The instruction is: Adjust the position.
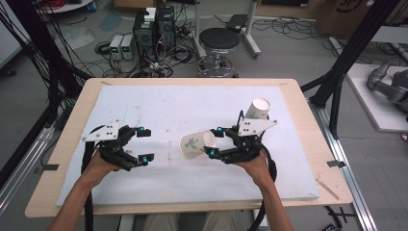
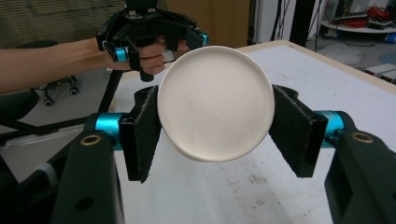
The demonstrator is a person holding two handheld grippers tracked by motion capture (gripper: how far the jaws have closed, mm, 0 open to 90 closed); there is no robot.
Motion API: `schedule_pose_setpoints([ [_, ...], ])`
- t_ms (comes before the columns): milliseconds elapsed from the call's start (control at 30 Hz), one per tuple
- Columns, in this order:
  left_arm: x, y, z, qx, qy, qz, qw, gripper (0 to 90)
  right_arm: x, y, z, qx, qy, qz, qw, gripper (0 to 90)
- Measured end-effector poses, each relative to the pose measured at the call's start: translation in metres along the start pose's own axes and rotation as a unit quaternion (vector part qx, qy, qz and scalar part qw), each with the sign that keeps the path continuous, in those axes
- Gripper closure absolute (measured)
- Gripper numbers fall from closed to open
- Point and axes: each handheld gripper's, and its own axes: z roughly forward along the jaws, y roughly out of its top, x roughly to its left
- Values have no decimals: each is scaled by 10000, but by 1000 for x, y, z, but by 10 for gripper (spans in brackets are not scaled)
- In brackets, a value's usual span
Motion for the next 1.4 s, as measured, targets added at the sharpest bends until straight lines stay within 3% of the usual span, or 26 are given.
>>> schedule_pose_setpoints([
  [167,1,2,8,-9,-178,-53,9998,125,1,3,2,1,77,-19,10000,377],
  [700,-3,15,36,-133,-682,56,9976,118,5,9,15,9,295,-76,9995,377],
  [1400,-10,23,75,-11,-1032,71,9946,106,11,11,24,-8,480,-138,9988,377],
])
